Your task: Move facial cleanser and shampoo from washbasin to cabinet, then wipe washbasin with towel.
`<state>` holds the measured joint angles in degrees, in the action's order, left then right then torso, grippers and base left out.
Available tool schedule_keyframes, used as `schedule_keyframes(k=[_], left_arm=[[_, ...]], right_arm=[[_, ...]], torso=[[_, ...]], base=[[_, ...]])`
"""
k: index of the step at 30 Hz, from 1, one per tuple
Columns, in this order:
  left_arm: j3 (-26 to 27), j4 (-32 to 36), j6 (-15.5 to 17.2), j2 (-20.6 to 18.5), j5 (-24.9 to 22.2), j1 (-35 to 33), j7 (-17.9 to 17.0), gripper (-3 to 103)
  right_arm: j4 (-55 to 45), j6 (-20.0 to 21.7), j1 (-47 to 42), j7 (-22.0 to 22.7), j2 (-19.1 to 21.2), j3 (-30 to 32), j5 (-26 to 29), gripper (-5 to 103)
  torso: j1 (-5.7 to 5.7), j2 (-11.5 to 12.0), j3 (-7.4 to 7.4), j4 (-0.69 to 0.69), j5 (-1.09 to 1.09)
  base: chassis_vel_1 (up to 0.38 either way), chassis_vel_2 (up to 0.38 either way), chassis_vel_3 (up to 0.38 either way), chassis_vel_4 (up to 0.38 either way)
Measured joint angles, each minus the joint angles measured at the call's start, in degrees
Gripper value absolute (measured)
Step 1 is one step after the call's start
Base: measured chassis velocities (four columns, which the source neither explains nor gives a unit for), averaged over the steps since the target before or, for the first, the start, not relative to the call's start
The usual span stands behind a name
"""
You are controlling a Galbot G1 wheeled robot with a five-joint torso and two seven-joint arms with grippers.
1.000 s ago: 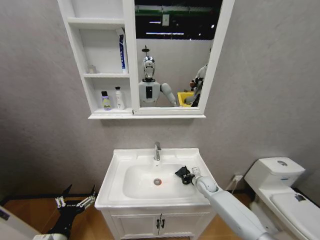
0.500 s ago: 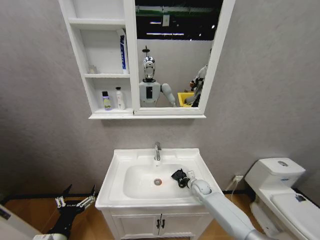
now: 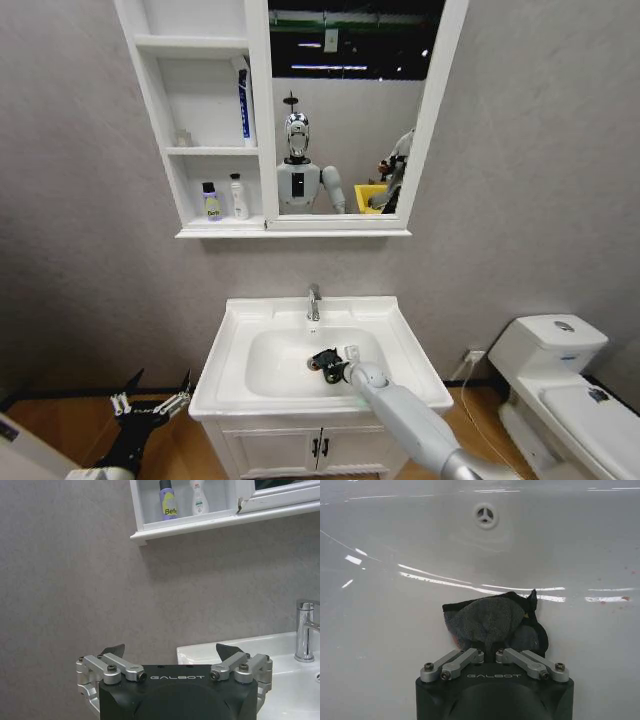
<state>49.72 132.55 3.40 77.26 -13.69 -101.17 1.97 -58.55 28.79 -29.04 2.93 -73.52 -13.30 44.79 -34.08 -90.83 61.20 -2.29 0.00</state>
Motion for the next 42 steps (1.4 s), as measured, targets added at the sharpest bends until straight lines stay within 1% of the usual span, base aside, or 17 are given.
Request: schedule_keyframes(k=[2,3,5,8,14,22,24,28,29,32,33,34,35,37,38,40,42], left_arm=[[0.0,0.0,0.0,0.0,0.0,0.0,0.0,100],[0.0,0.0,0.0,0.0,0.0,0.0,0.0,100],[0.0,0.0,0.0,0.0,0.0,0.0,0.0,100],[0.0,0.0,0.0,0.0,0.0,0.0,0.0,100],[0.0,0.0,0.0,0.0,0.0,0.0,0.0,100],[0.0,0.0,0.0,0.0,0.0,0.0,0.0,100],[0.0,0.0,0.0,0.0,0.0,0.0,0.0,100],[0.0,0.0,0.0,0.0,0.0,0.0,0.0,100],[0.0,0.0,0.0,0.0,0.0,0.0,0.0,100],[0.0,0.0,0.0,0.0,0.0,0.0,0.0,100],[0.0,0.0,0.0,0.0,0.0,0.0,0.0,100],[0.0,0.0,0.0,0.0,0.0,0.0,0.0,100],[0.0,0.0,0.0,0.0,0.0,0.0,0.0,100],[0.0,0.0,0.0,0.0,0.0,0.0,0.0,100],[0.0,0.0,0.0,0.0,0.0,0.0,0.0,100],[0.0,0.0,0.0,0.0,0.0,0.0,0.0,100],[0.0,0.0,0.0,0.0,0.0,0.0,0.0,100]], right_arm=[[1.5,-2.0,0.7,-0.8,-1.5,-0.5,-0.1,5],[1.5,-2.0,0.7,-0.8,-1.5,-0.5,-0.1,5],[3.4,-4.7,1.7,-0.8,-3.3,-1.0,-0.3,5],[4.3,-5.6,2.3,-0.9,-4.4,-1.2,0.8,5],[6.3,-6.9,2.2,-1.0,-7.9,-0.6,2.0,5],[8.7,-6.7,2.0,0.4,-9.7,0.2,1.8,5],[8.7,-6.4,2.0,1.1,-9.6,0.4,1.7,5],[7.7,-4.5,1.9,4.4,-7.4,0.8,1.1,5],[7.7,-4.5,1.9,4.4,-7.4,0.8,1.1,5],[5.9,-3.0,1.9,7.2,-4.7,0.8,2.4,5],[5.9,-3.0,1.9,7.2,-4.7,0.8,2.4,5],[5.1,-2.6,1.8,8.5,-3.7,1.1,2.6,5],[5.1,-2.6,1.8,8.5,-3.7,1.1,2.6,5],[3.6,-2.3,1.8,11.8,-1.8,1.9,3.2,5],[3.6,-2.3,1.8,11.8,-1.8,1.9,3.2,5],[3.2,-3.0,1.7,14.0,-0.5,3.1,2.7,5],[3.1,-3.3,1.6,14.4,0.0,3.5,2.5,5]], torso=[[0.00,0.0,0.00,0.01,0.00],[0.00,0.0,0.00,0.01,0.00],[0.00,0.0,0.00,0.00,0.00],[0.00,0.0,0.00,0.00,0.00],[0.00,0.0,-0.01,0.00,0.00],[0.00,0.0,-0.02,0.01,0.01],[0.00,0.0,-0.02,0.01,0.01],[0.02,0.0,-0.03,0.01,0.01],[0.02,0.0,-0.03,0.01,0.01],[0.02,0.0,-0.02,0.00,0.01],[0.02,0.0,-0.02,0.00,0.01],[0.01,0.0,-0.01,-0.01,0.01],[0.01,0.0,-0.01,-0.01,0.01],[0.01,0.0,-0.01,-0.01,0.01],[0.01,0.0,-0.01,-0.01,0.01],[0.01,0.0,-0.01,0.00,0.01],[0.01,0.0,-0.01,0.01,0.01]], base=[[0.000,0.000,0.000,0.000],[0.000,0.000,0.000,0.000],[0.000,0.000,0.000,0.000],[0.000,0.000,0.000,0.000],[0.000,0.000,0.000,0.000],[0.000,0.000,0.000,0.000],[0.000,0.000,0.000,0.000],[0.000,0.000,0.000,0.000],[0.000,0.000,0.000,0.000],[0.000,0.000,0.000,0.000],[0.000,0.000,0.000,0.000],[0.000,0.000,0.000,0.000],[0.000,0.000,0.000,0.000],[0.000,0.000,0.000,0.000],[0.000,0.000,0.000,0.000],[0.000,0.000,0.000,0.000],[0.000,0.000,0.000,0.000]])
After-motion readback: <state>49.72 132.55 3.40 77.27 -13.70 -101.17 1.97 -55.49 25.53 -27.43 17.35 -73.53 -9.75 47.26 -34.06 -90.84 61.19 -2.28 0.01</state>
